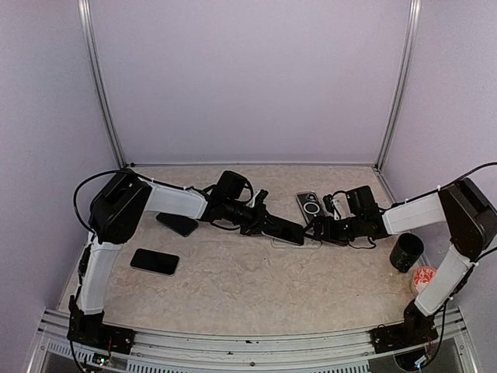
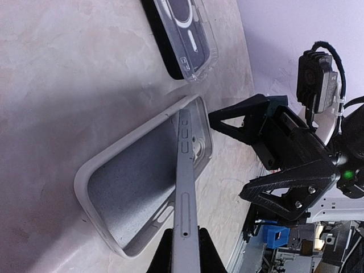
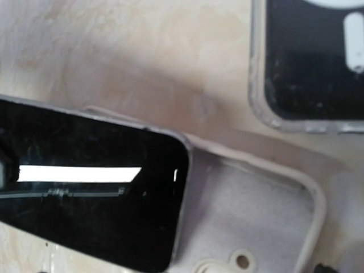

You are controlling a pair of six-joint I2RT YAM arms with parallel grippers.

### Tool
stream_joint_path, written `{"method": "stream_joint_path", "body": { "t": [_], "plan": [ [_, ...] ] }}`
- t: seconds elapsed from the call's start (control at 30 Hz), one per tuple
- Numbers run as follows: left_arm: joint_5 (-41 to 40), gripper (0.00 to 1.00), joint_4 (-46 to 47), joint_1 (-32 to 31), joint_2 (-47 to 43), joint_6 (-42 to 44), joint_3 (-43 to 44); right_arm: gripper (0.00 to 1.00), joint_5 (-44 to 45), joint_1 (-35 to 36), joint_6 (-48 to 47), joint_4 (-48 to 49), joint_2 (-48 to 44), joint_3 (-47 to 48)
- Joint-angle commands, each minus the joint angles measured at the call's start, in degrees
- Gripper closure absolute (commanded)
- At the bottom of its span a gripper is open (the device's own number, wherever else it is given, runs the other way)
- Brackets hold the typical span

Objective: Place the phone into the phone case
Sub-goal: Install the phone on the phone case.

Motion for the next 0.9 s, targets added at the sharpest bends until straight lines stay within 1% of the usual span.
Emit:
{"method": "stream_joint_path", "body": {
  "t": [0.0, 0.5, 0.87],
  "plan": [
    [2.46, 1.0, 2.37, -0.09, 0.92, -3.0, 1.44, 0.0, -2.03, -0.46, -0.23, 1.84, 1.29, 0.65],
    [2.48, 1.0, 5.11, -0.82, 2.85, -7.88, 1.12, 0.01, -4.25, 0.1, 0.28, 4.57, 0.42, -0.97],
    [2.47, 1.0, 7.78, -1.09, 3.39, -10.85, 0.08, 0.01, -5.4, 2.5, 1.4, 7.36, 2.64, -1.21]
  ]
}}
